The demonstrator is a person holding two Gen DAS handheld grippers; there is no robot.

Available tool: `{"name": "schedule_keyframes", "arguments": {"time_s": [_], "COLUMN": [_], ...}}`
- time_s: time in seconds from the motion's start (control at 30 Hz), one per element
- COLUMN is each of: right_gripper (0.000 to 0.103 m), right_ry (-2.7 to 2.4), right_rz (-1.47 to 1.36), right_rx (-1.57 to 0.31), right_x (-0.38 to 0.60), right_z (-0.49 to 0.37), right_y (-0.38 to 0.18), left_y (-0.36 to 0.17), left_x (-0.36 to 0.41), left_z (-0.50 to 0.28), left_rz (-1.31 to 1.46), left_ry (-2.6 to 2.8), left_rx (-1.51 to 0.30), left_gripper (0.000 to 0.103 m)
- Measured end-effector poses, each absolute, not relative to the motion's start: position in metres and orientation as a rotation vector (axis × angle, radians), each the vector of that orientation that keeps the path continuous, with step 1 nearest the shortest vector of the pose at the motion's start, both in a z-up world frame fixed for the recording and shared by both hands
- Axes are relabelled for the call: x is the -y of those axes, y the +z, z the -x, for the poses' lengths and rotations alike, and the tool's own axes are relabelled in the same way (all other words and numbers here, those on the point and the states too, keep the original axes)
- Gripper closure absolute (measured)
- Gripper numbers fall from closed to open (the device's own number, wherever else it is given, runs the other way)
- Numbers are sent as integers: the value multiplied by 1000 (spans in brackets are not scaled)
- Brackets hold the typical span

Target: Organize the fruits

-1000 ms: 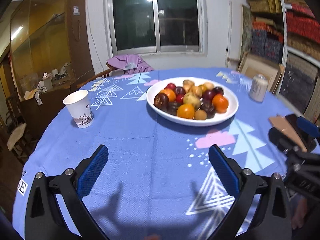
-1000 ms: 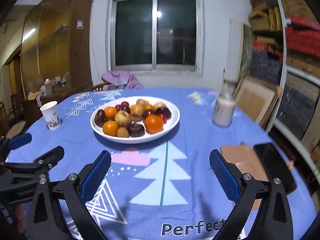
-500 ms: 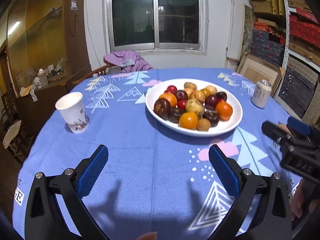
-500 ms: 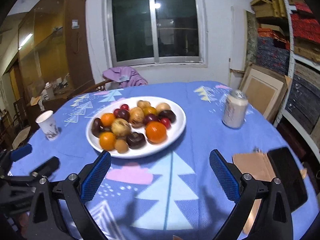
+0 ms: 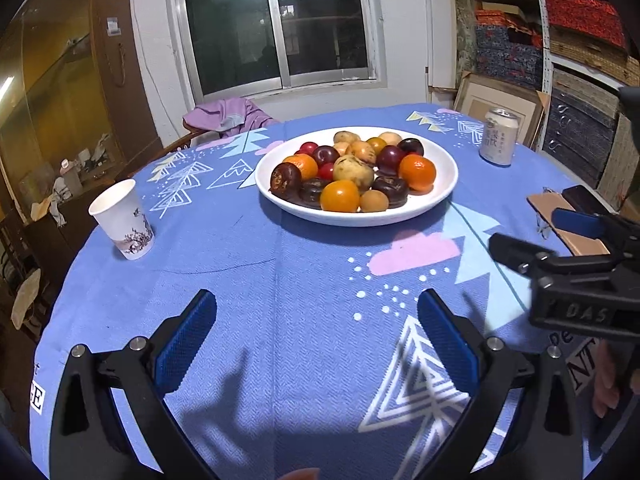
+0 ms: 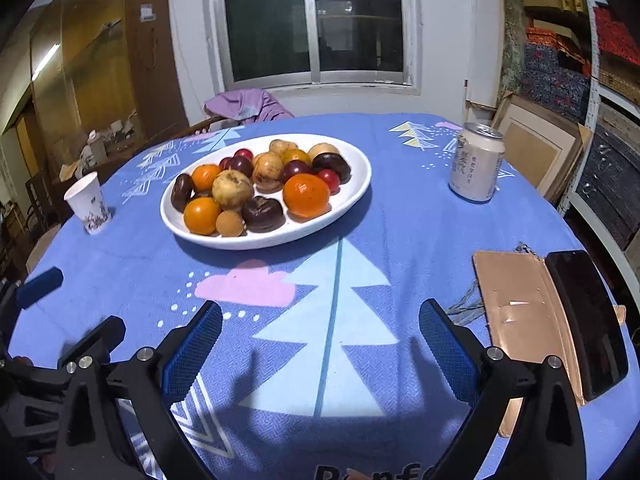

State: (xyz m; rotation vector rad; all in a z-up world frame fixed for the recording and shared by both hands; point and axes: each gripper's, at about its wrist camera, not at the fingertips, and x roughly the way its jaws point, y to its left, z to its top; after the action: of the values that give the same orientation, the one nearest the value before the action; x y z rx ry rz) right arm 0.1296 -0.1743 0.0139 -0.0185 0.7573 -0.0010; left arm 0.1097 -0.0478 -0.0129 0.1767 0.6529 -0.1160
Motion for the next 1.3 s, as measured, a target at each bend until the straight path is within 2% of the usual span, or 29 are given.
{"name": "schedule_keyframes", "arguments": {"time_s": [1.3], "right_gripper": [3], "right_ry": [24], "right_rz": [56], "right_rx": [-761], "right_x": [163], "right_z": [-127], "right_y": [12], "left_y": [-1], "left_x": [41], "left_z": [-101], "left_rz": [-135], "left_ry": [-110], "left_rx": [-635], "left_gripper": [4]}}
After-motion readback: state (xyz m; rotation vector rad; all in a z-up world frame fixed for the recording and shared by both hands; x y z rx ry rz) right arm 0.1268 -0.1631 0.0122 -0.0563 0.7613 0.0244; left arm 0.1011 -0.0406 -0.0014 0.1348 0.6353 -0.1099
